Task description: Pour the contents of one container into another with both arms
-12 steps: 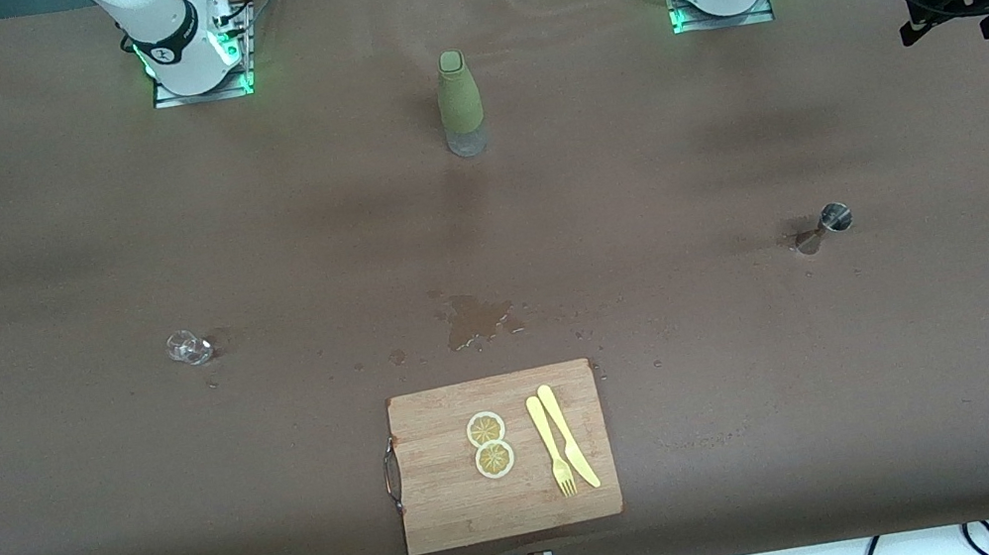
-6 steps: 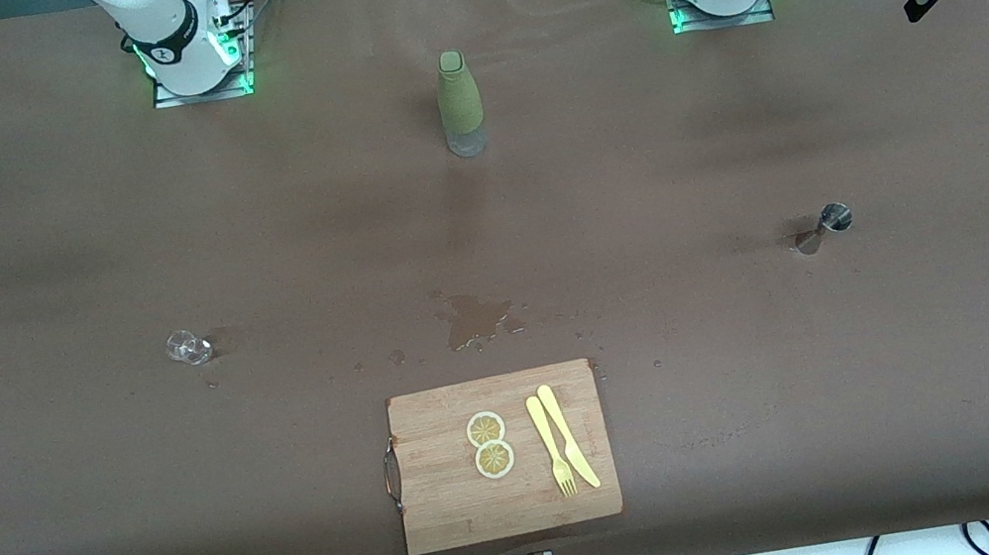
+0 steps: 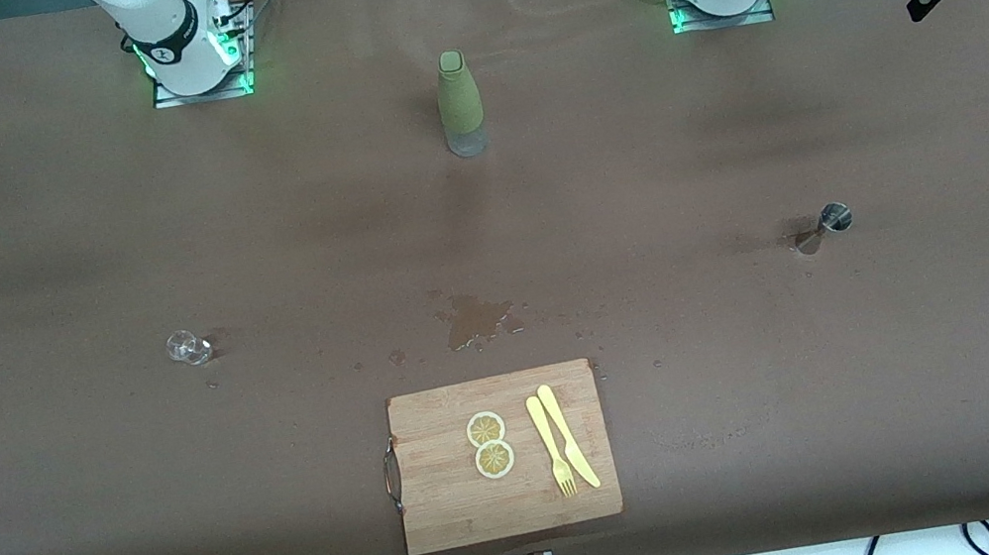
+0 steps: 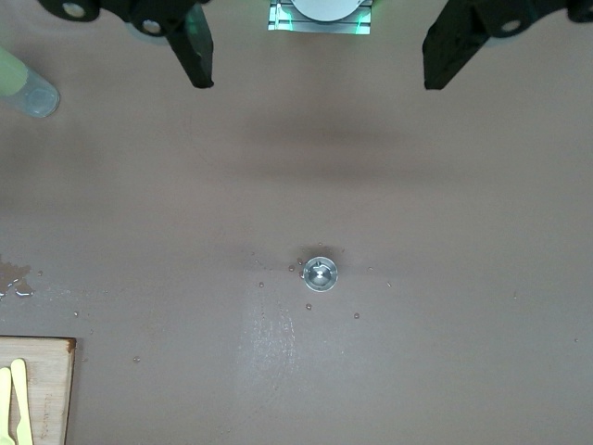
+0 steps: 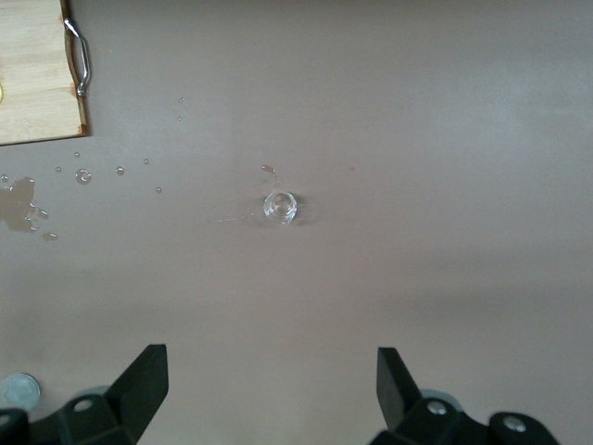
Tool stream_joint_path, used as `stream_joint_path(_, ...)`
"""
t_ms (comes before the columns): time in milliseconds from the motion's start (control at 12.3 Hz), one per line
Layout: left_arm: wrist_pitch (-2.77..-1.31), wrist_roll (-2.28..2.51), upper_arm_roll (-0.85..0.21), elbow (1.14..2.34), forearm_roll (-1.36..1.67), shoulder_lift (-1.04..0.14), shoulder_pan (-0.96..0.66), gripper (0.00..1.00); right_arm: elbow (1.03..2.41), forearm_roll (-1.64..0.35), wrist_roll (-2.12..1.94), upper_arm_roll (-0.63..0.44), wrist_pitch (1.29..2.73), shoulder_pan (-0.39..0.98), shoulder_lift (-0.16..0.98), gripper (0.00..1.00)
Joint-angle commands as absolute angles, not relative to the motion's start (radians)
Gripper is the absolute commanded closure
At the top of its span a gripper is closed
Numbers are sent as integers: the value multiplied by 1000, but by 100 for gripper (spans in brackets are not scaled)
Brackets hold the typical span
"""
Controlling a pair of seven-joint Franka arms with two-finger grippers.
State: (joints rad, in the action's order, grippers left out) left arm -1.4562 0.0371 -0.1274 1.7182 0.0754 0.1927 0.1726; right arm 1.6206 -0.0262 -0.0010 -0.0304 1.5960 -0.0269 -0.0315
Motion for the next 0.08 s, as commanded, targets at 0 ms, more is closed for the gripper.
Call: stream_joint_path(0, -1460, 46, -129, 1730, 38, 204, 164, 0, 1618, -44, 11, -38, 1594, -23, -35, 0)
